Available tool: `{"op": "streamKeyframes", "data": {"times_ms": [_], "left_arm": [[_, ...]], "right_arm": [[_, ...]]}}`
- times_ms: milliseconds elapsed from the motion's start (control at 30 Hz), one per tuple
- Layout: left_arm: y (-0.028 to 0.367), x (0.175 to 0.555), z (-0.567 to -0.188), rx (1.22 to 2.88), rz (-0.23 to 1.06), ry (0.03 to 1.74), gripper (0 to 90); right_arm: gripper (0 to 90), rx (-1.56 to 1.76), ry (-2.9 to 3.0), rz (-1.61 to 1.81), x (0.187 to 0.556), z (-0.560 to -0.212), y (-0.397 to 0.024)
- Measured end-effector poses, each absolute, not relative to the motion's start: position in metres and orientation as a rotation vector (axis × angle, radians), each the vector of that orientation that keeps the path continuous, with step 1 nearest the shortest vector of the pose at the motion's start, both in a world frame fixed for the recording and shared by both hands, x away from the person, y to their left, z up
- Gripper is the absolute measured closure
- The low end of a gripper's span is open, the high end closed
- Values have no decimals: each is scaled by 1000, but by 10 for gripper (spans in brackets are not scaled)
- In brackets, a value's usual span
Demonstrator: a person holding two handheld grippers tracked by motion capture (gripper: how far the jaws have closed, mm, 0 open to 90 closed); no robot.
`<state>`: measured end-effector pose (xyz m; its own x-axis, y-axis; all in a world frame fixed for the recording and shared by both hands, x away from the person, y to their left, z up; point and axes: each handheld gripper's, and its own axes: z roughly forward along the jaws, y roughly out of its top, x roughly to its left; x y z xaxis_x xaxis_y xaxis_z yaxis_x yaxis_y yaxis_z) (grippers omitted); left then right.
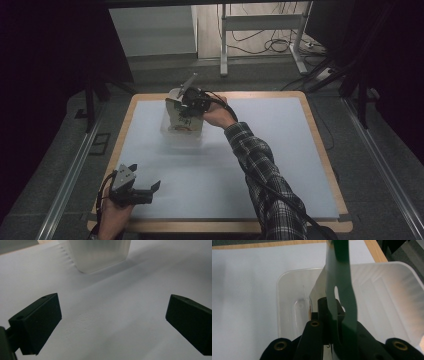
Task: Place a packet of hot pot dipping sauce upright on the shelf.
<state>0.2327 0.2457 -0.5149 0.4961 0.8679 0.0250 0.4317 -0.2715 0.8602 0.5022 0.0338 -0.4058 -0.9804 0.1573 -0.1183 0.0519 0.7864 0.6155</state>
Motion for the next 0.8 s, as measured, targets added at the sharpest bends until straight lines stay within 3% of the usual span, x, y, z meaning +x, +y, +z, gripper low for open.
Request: {"op": "streamKeyframes", "data": {"times_ms": [367,800], "left_arm": [[246,233,-515,1890,647,1077,1],[246,233,-515,1897,650,1081,1]], "right_arm": [[878,193,2818,967,504,-413,38],[769,214,2814,1022,502,-413,42]]}}
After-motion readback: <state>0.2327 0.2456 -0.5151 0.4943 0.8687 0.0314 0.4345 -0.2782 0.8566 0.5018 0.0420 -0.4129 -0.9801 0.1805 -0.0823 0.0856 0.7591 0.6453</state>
